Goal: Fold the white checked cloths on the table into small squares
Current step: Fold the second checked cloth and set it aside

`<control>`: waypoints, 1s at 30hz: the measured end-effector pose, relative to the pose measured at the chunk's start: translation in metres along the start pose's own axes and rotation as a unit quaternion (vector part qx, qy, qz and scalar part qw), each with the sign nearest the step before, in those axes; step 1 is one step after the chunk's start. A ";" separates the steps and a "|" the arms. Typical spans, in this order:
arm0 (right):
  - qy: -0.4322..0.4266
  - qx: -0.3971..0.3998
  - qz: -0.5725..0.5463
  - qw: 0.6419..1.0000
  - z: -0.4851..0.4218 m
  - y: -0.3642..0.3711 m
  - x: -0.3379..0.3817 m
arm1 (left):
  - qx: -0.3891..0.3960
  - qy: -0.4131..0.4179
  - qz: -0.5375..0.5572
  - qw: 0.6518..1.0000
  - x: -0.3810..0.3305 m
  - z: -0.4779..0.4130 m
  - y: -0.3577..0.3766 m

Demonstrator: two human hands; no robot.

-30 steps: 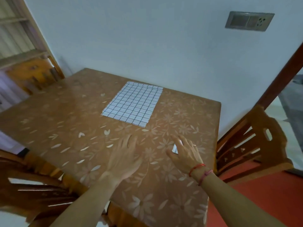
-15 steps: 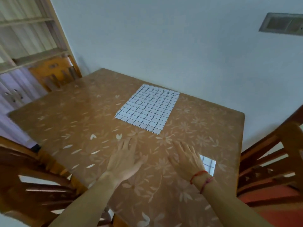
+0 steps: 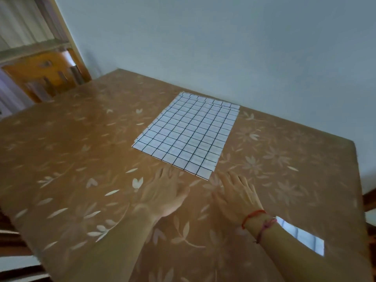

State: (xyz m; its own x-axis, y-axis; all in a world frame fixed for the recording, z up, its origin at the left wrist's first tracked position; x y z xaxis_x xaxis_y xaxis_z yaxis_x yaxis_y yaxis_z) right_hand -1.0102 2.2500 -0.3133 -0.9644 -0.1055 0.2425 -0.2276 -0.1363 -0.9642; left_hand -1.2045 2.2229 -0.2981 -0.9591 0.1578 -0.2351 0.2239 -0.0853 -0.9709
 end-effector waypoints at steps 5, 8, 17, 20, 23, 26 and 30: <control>-0.022 -0.042 0.029 0.998 -0.043 0.032 0.002 | 0.010 -0.003 -0.025 1.000 0.018 -0.050 0.035; -0.035 -0.044 0.036 0.998 -0.066 0.052 0.003 | -0.019 0.007 -0.028 0.999 0.026 -0.078 0.050; -0.063 -0.026 0.041 0.997 -0.117 0.074 0.006 | 0.020 0.009 -0.048 0.999 0.035 -0.129 0.087; -0.071 -0.019 0.056 0.996 -0.119 0.073 0.008 | 0.012 0.012 -0.067 0.998 0.035 -0.131 0.088; -0.078 -0.063 0.076 0.992 -0.117 0.065 0.009 | -0.024 0.031 -0.084 0.996 0.030 -0.127 0.082; -0.076 -0.081 0.066 0.992 -0.112 0.058 0.009 | -0.067 0.054 -0.087 0.992 0.027 -0.124 0.077; -0.085 -0.116 0.062 0.988 -0.108 0.054 0.006 | -0.092 0.061 -0.084 0.990 0.023 -0.119 0.072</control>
State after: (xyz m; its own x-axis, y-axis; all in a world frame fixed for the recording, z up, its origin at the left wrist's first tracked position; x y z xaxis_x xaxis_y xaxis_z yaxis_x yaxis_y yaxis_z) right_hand -1.0429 2.3483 -0.3753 -0.9550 -0.2730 0.1159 -0.1519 0.1145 -0.9817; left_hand -1.1896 2.3372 -0.3789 -0.9599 0.2733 -0.0619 0.1008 0.1309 -0.9862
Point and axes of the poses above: each hand's wrist, its own z-axis away from the middle knuckle, its own y-axis out of the palm, x = y × z, the point moved 6 cm from there along -z, towards the middle knuckle, and after that the axes turned 10 degrees about y, right-handed, at the moved point
